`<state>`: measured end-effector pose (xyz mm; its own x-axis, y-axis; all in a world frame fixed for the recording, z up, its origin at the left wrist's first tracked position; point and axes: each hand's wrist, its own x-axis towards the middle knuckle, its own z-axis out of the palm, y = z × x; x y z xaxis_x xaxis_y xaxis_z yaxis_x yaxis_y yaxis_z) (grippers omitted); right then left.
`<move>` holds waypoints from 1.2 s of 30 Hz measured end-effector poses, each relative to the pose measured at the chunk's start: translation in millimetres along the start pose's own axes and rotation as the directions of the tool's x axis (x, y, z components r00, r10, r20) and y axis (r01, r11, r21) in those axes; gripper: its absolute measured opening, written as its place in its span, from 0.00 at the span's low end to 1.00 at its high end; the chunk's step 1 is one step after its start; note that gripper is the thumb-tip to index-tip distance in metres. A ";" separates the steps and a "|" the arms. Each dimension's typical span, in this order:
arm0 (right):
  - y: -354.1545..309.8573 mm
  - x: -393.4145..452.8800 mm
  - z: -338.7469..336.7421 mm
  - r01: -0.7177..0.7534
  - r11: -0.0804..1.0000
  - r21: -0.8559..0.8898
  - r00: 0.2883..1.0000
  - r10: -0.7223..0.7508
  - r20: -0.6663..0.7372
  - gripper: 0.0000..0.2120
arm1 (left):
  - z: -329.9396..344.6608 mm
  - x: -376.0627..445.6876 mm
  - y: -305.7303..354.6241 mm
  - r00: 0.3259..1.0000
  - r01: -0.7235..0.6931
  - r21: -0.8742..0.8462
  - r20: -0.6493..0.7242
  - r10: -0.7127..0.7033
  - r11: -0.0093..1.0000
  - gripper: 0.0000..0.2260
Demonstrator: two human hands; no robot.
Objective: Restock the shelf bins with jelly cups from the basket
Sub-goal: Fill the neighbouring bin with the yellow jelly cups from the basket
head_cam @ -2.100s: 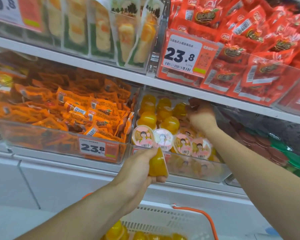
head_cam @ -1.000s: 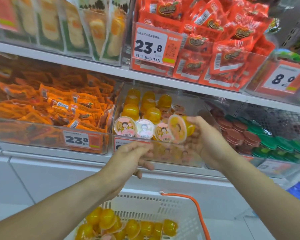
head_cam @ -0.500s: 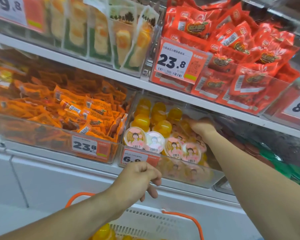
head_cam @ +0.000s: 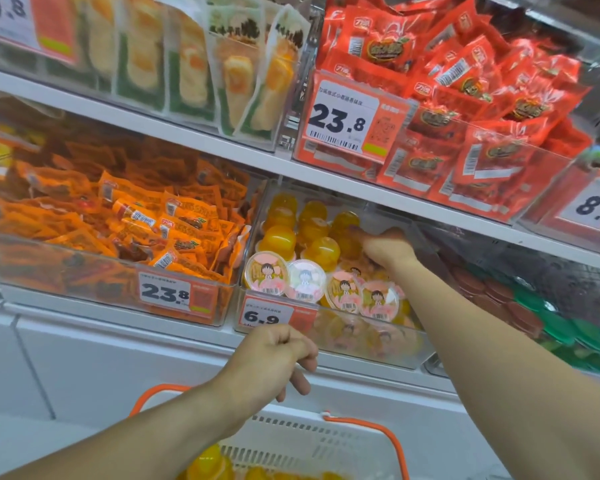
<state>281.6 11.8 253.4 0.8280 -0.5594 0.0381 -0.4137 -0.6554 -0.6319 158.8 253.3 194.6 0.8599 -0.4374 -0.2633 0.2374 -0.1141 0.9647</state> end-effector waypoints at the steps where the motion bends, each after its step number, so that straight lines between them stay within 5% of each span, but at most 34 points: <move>1: 2.6 -5.8 -4.7 0.064 0.998 -0.021 0.996 -0.065 -0.064 0.25 | 0.1 0.7 -2.0 1.000 -0.002 0.016 -0.003 0.002 1.000 0.08; 6: 24.2 -80.5 -7.6 0.439 0.867 0.236 0.818 -0.277 -0.504 0.16 | -1.1 9.2 -25.6 0.993 0.072 0.197 0.082 -0.089 0.978 0.08; 8: 40.8 -118.6 15.2 0.521 0.790 0.324 0.779 -0.284 -0.559 0.16 | -2.5 11.7 -44.3 0.963 0.121 0.385 0.179 -0.203 0.915 0.08; 10: 73.0 -154.5 56.5 0.491 0.771 0.405 0.822 -0.256 -0.509 0.16 | -3.5 11.9 -64.7 0.916 0.148 0.568 0.230 -0.328 0.809 0.10; 12: 119.7 -194.6 105.9 0.309 0.849 0.429 0.940 -0.203 -0.275 0.17 | -5.2 7.1 -84.0 0.869 0.135 0.735 0.234 -0.435 0.665 0.13; 14: 182.1 -234.8 155.7 0.100 0.959 0.267 0.983 -0.137 0.122 0.13 | -10.9 4.3 -103.3 0.824 0.049 0.885 0.225 -0.519 0.463 0.17; 15: 214.1 -253.7 177.6 0.024 0.990 0.139 0.935 -0.071 0.347 0.09 | -15.2 6.2 -114.1 0.806 -0.009 0.934 0.218 -0.550 0.357 0.19; 17: 264.0 -288.4 204.2 -0.011 0.991 -0.132 0.730 0.098 0.676 0.05 | -22.7 12.5 -140.3 0.782 -0.089 0.976 0.192 -0.593 0.198 0.20; 19: 298.4 -313.2 212.2 -0.023 0.966 -0.256 0.601 0.218 0.769 0.10 | -27.6 20.7 -171.5 0.802 -0.074 0.990 0.130 -0.584 0.119 0.17; 21: 317.8 -323.5 209.4 -0.117 0.952 -0.283 0.589 0.295 0.752 0.08 | -26.9 28.9 -203.3 0.863 0.008 0.993 0.050 -0.503 0.114 0.13; 23: 328.8 -320.1 208.1 -0.174 0.935 -0.309 0.607 0.349 0.714 0.10 | -26.0 32.8 -238.6 0.920 0.136 0.986 -0.091 -0.381 0.093 0.21; 27: 324.8 -300.5 216.6 -0.353 0.905 -0.235 0.734 0.424 0.530 0.17 | -35.5 23.7 -304.1 0.902 0.373 0.922 -0.334 -0.275 0.103 0.34; 29: 313.9 -290.9 222.3 -0.410 0.899 -0.157 0.793 0.436 0.425 0.18 | -49.7 17.5 -325.1 0.927 0.336 0.937 -0.311 -0.209 0.097 0.32; 36: 298.2 -254.2 243.5 -0.504 0.859 -0.094 0.780 0.499 0.378 0.22 | -65.2 26.9 -339.9 0.954 0.297 0.947 -0.289 -0.082 0.122 0.22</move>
<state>39.9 82.1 -133.2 0.5821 -0.5717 -0.5782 -0.8082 -0.3286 -0.4888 130.7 338.5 -140.8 0.9312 -0.1504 -0.3320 -0.1437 -0.9886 0.0448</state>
